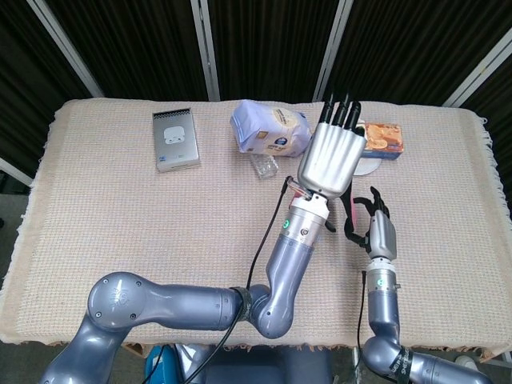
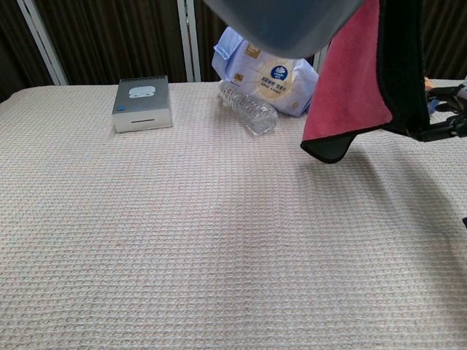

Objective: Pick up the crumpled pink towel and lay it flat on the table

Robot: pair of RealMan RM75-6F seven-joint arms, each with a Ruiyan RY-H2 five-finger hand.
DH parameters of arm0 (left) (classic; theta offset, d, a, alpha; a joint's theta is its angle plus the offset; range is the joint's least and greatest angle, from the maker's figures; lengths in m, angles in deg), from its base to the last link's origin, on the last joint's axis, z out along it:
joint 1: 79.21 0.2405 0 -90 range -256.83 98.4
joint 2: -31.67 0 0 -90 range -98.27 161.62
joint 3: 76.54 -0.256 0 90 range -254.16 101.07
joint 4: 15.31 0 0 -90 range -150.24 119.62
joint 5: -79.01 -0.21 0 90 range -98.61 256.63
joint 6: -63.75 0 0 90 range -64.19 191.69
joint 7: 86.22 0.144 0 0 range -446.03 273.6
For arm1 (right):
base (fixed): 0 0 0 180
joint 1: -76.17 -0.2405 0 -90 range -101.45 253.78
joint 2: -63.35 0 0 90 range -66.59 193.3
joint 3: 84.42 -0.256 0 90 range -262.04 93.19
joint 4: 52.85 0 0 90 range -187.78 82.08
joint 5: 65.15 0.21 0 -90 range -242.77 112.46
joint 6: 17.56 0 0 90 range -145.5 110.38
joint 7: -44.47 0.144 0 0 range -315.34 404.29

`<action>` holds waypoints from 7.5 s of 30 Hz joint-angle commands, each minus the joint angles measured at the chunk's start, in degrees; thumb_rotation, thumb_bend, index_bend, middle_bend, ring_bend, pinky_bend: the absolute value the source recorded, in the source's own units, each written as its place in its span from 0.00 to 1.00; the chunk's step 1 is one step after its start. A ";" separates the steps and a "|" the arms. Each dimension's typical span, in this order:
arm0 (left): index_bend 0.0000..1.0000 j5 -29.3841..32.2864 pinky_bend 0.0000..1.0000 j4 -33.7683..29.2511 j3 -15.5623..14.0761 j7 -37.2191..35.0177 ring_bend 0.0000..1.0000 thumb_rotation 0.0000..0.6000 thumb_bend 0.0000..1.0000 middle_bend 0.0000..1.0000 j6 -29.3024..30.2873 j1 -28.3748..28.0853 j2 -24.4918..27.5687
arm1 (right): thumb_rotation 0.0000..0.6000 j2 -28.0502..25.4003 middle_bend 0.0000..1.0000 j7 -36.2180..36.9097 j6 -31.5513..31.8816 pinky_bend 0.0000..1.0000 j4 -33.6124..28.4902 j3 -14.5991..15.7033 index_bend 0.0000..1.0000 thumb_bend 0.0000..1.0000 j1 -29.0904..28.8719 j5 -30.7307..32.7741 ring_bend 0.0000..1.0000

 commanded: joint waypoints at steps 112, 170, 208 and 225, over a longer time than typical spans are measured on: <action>0.61 -21.71 0.02 -3.59 -10.61 -57.17 0.00 1.00 0.68 0.19 -7.64 36.55 5.41 | 1.00 -0.34 0.09 -6.76 -2.99 0.00 11.40 -7.99 0.63 0.70 -16.51 -3.11 0.00; 0.62 -43.86 0.02 -25.73 -40.17 -62.49 0.00 1.00 0.67 0.20 0.37 72.42 8.98 | 1.00 -0.91 0.09 2.40 4.25 0.00 4.16 22.46 0.63 0.70 10.42 -26.02 0.00; 0.23 -45.24 0.00 -25.53 -41.98 -61.26 0.00 1.00 0.28 0.05 -11.94 75.10 12.85 | 1.00 -0.60 0.00 -3.22 -2.25 0.00 6.37 26.01 0.00 0.38 13.78 -28.02 0.00; 0.12 -53.78 0.00 -37.74 -41.04 -64.93 0.00 1.00 0.24 0.04 -6.75 76.77 26.89 | 1.00 -7.23 0.00 -2.52 1.85 0.00 -1.12 26.53 0.00 0.34 15.24 -34.89 0.00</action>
